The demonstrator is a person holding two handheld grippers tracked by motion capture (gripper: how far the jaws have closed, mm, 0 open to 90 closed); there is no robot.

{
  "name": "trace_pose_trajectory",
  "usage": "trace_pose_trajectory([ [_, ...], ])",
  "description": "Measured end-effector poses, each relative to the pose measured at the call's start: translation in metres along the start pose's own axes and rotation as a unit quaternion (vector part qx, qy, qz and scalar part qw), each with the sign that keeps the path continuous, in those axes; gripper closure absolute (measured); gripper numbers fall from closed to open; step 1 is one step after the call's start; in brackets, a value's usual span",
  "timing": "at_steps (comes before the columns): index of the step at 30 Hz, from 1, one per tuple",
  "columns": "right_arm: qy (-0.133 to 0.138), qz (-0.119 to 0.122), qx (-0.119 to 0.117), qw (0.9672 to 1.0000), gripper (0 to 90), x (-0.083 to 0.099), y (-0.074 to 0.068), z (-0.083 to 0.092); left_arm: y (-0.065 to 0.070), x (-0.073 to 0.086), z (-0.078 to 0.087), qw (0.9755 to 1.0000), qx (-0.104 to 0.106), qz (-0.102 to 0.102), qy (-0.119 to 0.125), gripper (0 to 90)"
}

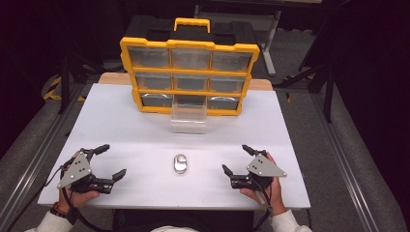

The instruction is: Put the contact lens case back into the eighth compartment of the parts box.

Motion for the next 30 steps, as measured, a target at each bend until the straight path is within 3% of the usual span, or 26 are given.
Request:
trace_pose_trajectory([
  [8,-0.008,0.009,-0.014,0.9998,9.4,-0.001,-0.007,-0.003,0.003,0.0,0.0,0.9999,0.009,-0.004,-0.001,5.8],
  [14,-0.026,0.025,-0.048,0.9982,9.0,-0.007,-0.017,-0.013,0.004,0.001,0.001,0.9999,0.01,-0.003,-0.002,5.6],
  [19,-0.044,0.025,-0.077,0.9958,9.5,-0.014,-0.025,-0.027,0.004,0.003,0.001,1.0,0.006,-0.003,-0.006,5.6],
  [21,-0.053,0.017,-0.098,0.9936,8.9,-0.017,-0.031,-0.036,0.004,0.003,0.001,1.0,0.006,-0.002,-0.005,5.6],
  [26,-0.065,0.026,-0.129,0.9892,7.2,-0.023,-0.049,-0.056,0.005,0.004,-0.001,0.9999,0.01,-0.003,-0.01,5.4],
  [30,-0.081,0.036,-0.167,0.982,7.0,-0.024,-0.069,-0.071,0.005,0.005,-0.001,0.9999,0.011,-0.003,-0.011,5.5],
])
Point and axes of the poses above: each handheld gripper's, and its own axes: z roughly backward along the jaws, x roughly out of its underside, y roughly to its right, the point moved 10 cm from there along -z, roughly forward along the jaws, and after that the axes turned 5 degrees about x, right-handed, at the moved point
